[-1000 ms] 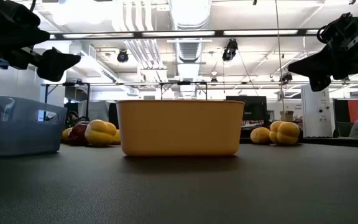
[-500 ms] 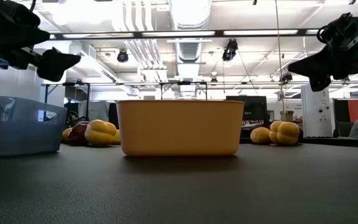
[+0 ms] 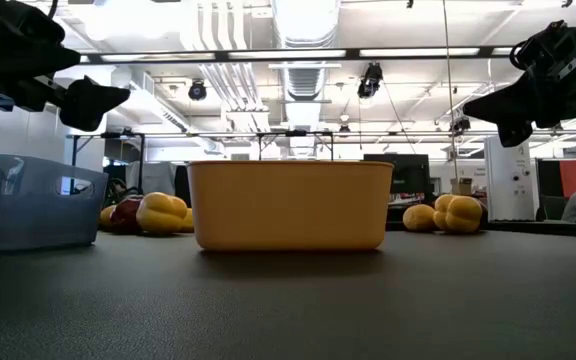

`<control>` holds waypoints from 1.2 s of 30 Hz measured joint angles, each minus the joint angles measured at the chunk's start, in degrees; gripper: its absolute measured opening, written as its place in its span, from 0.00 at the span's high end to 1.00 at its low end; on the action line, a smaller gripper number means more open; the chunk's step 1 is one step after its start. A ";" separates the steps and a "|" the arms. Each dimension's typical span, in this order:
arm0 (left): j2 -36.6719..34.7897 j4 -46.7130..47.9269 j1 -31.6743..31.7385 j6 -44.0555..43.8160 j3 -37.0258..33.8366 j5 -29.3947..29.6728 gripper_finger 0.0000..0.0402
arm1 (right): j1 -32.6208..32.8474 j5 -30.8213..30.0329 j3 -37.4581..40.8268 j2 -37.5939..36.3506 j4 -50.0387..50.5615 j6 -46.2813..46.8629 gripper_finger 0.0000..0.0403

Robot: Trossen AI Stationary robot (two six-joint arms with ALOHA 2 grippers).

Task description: Sort produce into baskets

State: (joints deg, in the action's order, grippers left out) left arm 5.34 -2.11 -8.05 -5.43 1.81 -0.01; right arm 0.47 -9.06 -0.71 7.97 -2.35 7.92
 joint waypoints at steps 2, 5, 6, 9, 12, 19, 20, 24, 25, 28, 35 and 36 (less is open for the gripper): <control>-0.02 0.00 0.01 0.00 0.00 0.00 0.12 | 0.00 0.02 0.01 0.00 -0.02 0.01 0.98; 0.00 0.00 0.01 -0.01 0.00 -0.01 0.12 | -0.02 0.02 0.02 -0.01 -0.01 0.00 0.98; 0.00 0.00 0.00 0.00 0.00 0.00 0.12 | -0.01 0.02 0.02 0.00 0.00 0.02 0.98; -0.02 0.00 0.00 0.00 0.01 -0.01 0.12 | -0.02 0.02 0.02 0.00 0.00 0.00 0.98; -0.02 0.00 0.00 0.00 0.01 -0.02 0.12 | -0.01 0.02 0.02 0.00 -0.01 0.00 0.98; 0.00 -0.45 0.01 -0.90 -0.02 0.13 0.12 | 0.00 0.00 0.00 -0.02 -0.02 0.02 0.98; 0.01 -1.57 0.01 -2.43 -0.03 1.10 0.12 | -0.01 0.02 0.01 -0.02 0.00 0.02 0.98; 0.92 -12.73 0.00 -6.54 -0.73 12.20 0.12 | -0.02 0.01 0.02 0.00 0.00 0.00 0.98; 1.55 -16.80 0.00 -6.56 -1.14 15.95 0.12 | 0.00 0.02 0.02 -0.02 0.00 0.01 0.98; 4.15 -25.78 0.02 -5.67 -1.20 28.10 0.12 | -0.01 0.01 0.02 -0.02 -0.02 0.02 0.98; 14.16 -28.78 0.97 -11.08 -1.12 50.70 0.12 | -0.02 0.00 0.02 -0.01 -0.02 0.01 0.98; 15.80 -28.74 1.65 -11.59 -1.08 51.63 0.12 | 0.00 0.02 0.02 -0.02 0.00 0.00 0.98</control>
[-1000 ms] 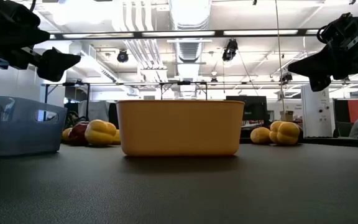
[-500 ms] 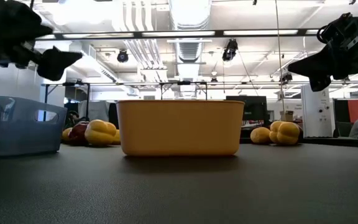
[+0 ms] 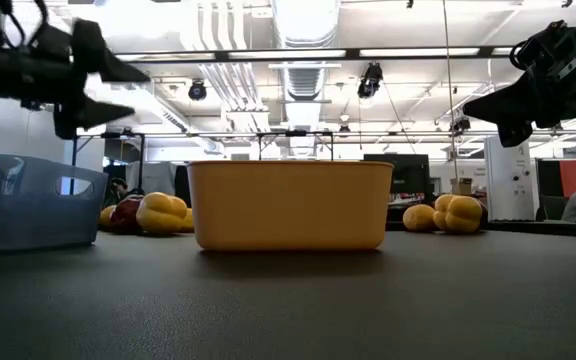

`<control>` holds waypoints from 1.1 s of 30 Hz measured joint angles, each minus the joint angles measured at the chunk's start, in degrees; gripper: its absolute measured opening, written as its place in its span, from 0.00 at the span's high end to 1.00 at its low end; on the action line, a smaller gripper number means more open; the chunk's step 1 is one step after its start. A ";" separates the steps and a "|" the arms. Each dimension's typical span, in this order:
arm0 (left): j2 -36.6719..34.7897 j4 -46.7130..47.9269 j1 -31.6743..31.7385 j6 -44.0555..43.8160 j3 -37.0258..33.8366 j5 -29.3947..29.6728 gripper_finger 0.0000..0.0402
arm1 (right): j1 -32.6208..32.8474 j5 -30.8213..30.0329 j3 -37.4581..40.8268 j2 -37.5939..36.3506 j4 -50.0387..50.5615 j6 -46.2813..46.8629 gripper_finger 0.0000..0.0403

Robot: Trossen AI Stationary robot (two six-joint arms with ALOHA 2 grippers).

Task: Sort produce into baskets
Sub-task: Put the yellow bell pepper into the top transparent black bin

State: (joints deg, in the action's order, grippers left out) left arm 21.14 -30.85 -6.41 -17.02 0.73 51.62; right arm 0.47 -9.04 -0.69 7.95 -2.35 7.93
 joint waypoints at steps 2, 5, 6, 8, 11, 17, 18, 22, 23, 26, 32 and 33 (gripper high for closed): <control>3.21 -0.21 1.86 -0.27 0.25 -0.19 0.12 | 0.00 0.00 0.00 0.00 0.00 0.02 0.98; 8.00 -0.56 5.11 -3.96 1.19 -1.34 0.12 | -0.01 0.00 0.00 0.01 0.00 0.02 0.98; 9.67 -0.58 6.52 -7.18 1.63 -1.29 0.12 | -0.02 -0.02 0.00 0.00 0.00 0.01 0.98; 13.14 -0.17 9.35 -14.82 2.64 -1.21 0.12 | -0.02 0.00 0.00 0.02 0.00 0.00 0.98; 18.55 1.15 13.34 -21.56 4.65 -1.42 0.12 | 0.00 -0.02 0.00 0.00 -0.01 0.02 0.98; 29.98 6.78 20.93 -33.93 11.18 -4.21 0.12 | -0.01 0.00 -0.01 0.00 -0.01 0.00 0.98; 31.78 9.38 22.06 -35.16 13.03 -5.08 0.12 | -0.02 0.00 -0.01 0.01 0.00 0.00 0.98; 38.71 25.21 25.80 -37.20 22.08 -7.56 0.12 | 0.00 0.00 -0.01 0.00 0.00 0.00 0.98; 40.36 30.36 26.63 -37.28 24.86 -7.74 0.12 | -0.01 0.00 0.00 0.01 0.00 0.01 0.98; 44.89 46.76 28.57 -37.79 33.49 -7.24 0.12 | -0.01 0.00 0.00 0.00 0.00 0.00 0.98; 53.43 68.40 30.68 -25.32 49.81 -14.58 0.12 | -0.01 0.00 0.00 0.01 0.00 0.01 0.98; 54.82 72.02 31.35 -23.27 52.50 -17.14 0.12 | -0.01 0.00 0.00 0.00 -0.01 0.02 0.98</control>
State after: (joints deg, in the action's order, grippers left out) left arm 75.97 41.16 24.94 -40.29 53.24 34.48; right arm 0.46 -9.04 -0.69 7.94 -2.36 7.94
